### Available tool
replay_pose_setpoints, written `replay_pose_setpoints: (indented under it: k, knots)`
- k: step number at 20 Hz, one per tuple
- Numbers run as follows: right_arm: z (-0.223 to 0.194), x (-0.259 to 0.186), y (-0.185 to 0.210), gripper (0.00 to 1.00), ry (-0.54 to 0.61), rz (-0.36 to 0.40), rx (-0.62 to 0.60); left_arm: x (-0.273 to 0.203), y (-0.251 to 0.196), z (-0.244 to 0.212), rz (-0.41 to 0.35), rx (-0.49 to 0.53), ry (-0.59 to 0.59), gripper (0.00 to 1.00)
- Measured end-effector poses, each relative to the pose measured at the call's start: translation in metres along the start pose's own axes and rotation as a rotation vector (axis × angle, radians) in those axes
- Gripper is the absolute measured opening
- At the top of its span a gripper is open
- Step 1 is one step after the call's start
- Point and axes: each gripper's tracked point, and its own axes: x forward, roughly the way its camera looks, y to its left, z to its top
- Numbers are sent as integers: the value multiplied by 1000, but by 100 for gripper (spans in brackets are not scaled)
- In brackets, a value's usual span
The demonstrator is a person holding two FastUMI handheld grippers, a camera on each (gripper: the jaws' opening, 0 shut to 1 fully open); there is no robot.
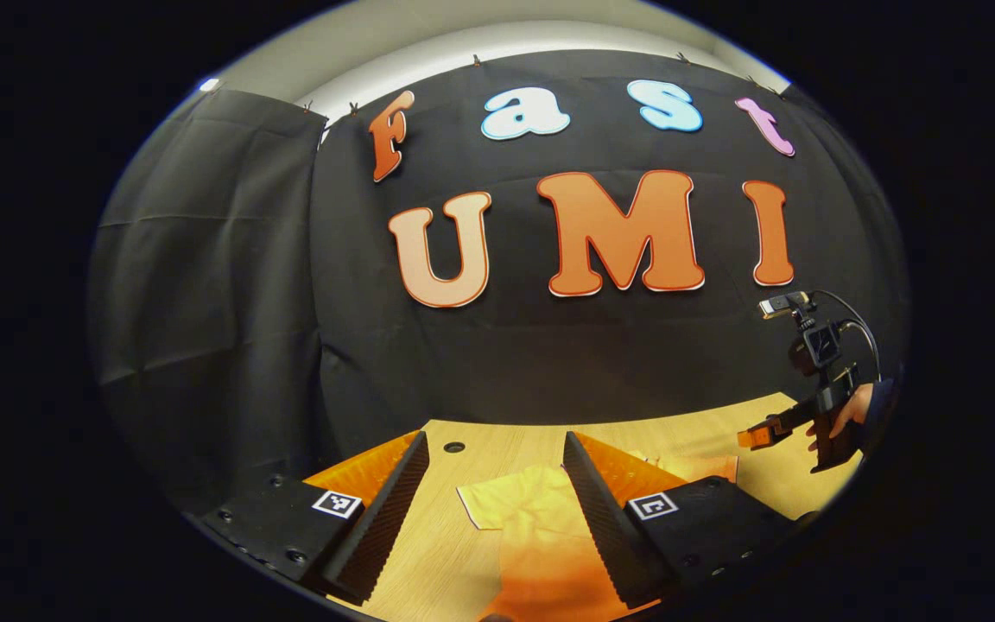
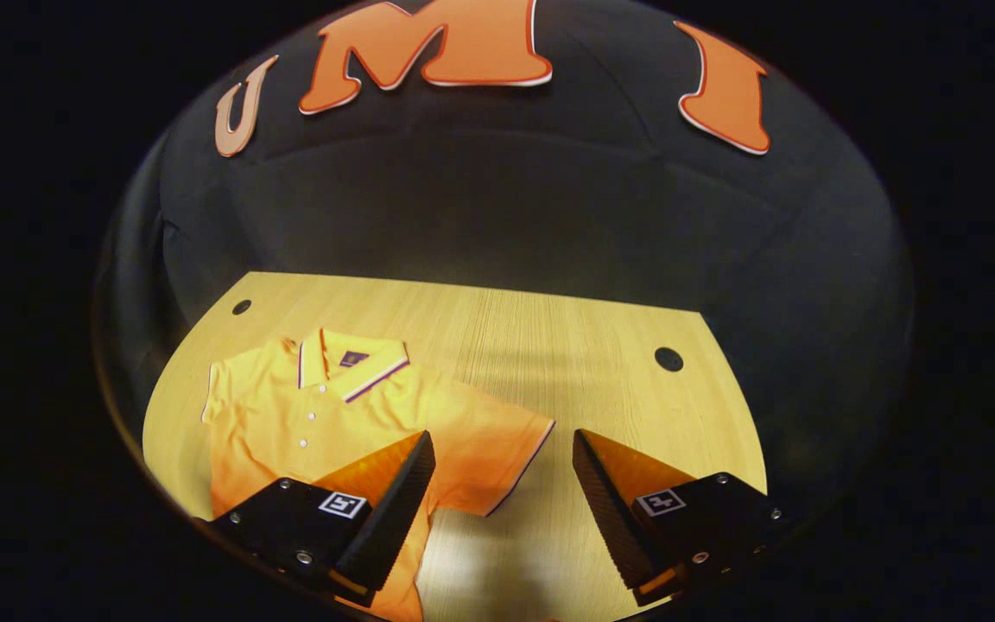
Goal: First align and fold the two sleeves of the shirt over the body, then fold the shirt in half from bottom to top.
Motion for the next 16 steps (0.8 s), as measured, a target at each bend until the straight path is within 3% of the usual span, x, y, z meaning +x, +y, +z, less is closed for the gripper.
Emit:
replay_pose_setpoints:
  k: [3, 13, 16]
  knots:
    - [-10, 18, -6, 96, 62, 1, -3, 0, -2, -4, 11, 7, 22, 94]
    - [-54, 80, -12, 96, 359, 16, 26, -4, -3, -10, 37, 22, 62, 99]
    - [-69, 93, -11, 87, 447, 40, 41, -5, -4, -15, 38, 16, 72, 99]
